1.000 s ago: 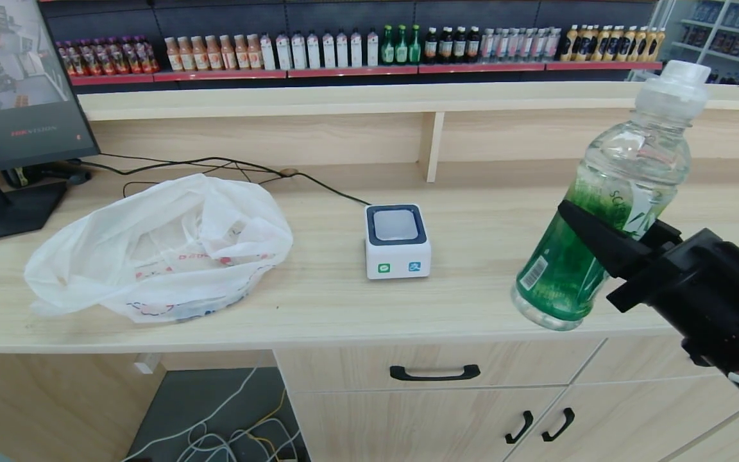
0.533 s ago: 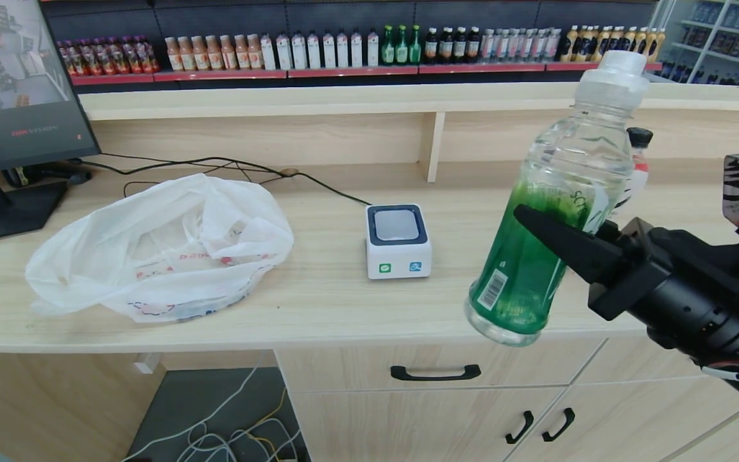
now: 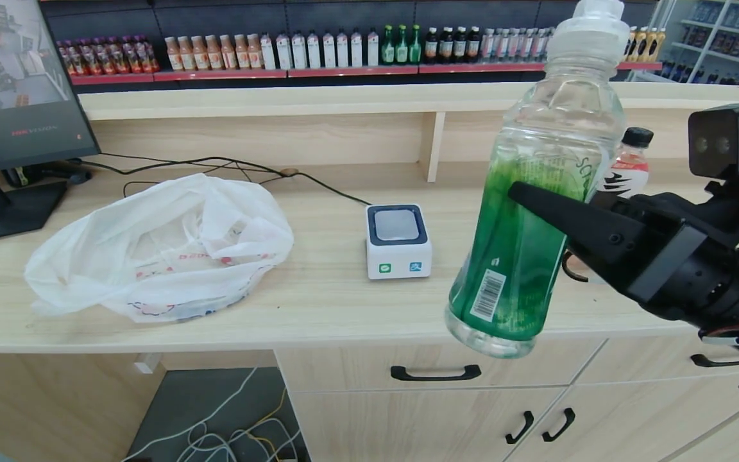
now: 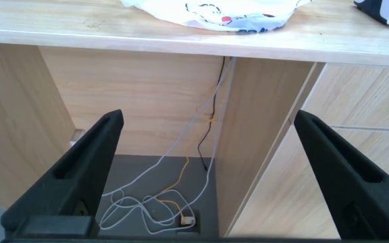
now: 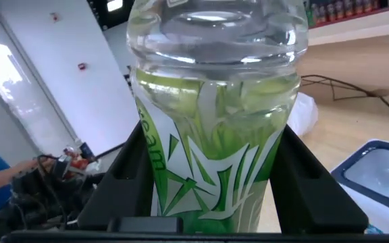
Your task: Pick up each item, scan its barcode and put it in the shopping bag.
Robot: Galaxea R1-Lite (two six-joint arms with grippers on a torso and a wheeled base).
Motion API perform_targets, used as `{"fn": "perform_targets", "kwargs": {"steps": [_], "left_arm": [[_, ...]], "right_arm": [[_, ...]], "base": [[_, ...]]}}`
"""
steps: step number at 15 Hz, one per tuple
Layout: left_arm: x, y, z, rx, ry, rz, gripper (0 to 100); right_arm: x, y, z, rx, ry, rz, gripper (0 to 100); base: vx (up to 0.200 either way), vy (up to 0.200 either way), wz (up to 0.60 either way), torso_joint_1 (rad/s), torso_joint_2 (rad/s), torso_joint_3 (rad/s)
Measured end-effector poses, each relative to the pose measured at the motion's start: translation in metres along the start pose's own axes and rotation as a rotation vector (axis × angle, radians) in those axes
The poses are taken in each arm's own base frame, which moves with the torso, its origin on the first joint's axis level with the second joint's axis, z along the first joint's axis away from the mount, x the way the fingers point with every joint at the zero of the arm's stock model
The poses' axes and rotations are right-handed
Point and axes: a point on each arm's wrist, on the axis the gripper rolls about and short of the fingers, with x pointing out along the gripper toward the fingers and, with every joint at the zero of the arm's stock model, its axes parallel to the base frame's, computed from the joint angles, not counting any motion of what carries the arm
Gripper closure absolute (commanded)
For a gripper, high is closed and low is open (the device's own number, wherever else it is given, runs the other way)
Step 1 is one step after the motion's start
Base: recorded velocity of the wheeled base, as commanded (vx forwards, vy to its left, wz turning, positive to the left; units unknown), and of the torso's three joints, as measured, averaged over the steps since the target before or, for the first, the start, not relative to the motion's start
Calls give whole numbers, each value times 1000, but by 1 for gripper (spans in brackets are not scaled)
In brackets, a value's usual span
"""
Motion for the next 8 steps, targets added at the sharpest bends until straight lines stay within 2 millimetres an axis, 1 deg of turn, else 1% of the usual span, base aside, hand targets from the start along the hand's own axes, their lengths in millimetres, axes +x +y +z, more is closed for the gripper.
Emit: {"fn": "perform_targets", "kwargs": {"steps": [6,8], "left_arm": [[0,0,0,0,0,0,0],[0,0,0,0,0,0,0]], "right_arm": [[8,-1,7,-10,16,83,100],[13,1,10,-22,30,145,100]], "base": [[0,0,0,0,0,0],[0,0,0,0,0,0]]}}
